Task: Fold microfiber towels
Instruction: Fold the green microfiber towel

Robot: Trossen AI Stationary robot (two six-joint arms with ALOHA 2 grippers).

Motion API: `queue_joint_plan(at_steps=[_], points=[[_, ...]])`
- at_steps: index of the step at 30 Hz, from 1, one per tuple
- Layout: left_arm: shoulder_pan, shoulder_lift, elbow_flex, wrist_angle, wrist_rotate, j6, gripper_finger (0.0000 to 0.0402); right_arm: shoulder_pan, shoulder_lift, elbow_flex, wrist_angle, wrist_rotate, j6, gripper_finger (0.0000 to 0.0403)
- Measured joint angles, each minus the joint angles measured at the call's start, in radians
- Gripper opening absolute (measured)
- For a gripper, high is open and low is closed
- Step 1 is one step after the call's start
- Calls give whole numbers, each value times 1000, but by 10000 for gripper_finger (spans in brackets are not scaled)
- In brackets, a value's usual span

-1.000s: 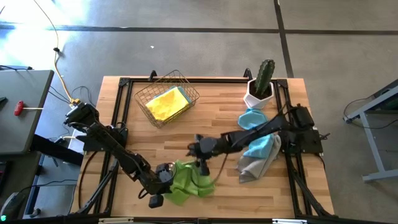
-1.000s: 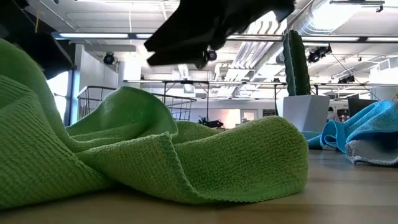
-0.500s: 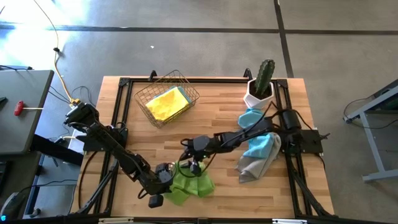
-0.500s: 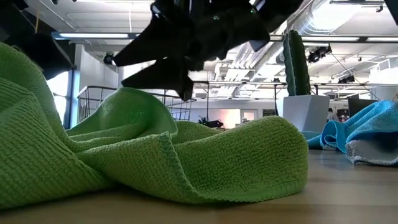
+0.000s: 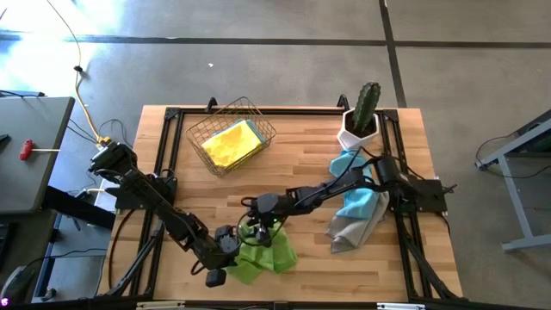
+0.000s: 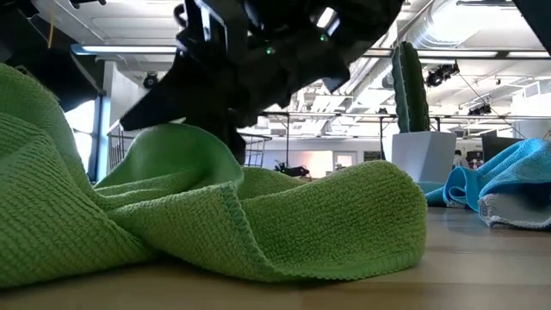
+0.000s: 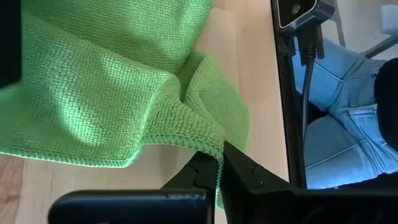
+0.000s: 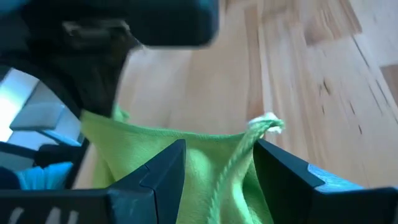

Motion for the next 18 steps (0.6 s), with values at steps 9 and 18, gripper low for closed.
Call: queue_joint_plan(at_steps=[9,18], points=[[-13,0,0,-15,4,-34,0,0,16,20,-47,1,-22,120],[-35,0,0,-174,41,-183,0,-1,-22,20,-247,19,-58,15]])
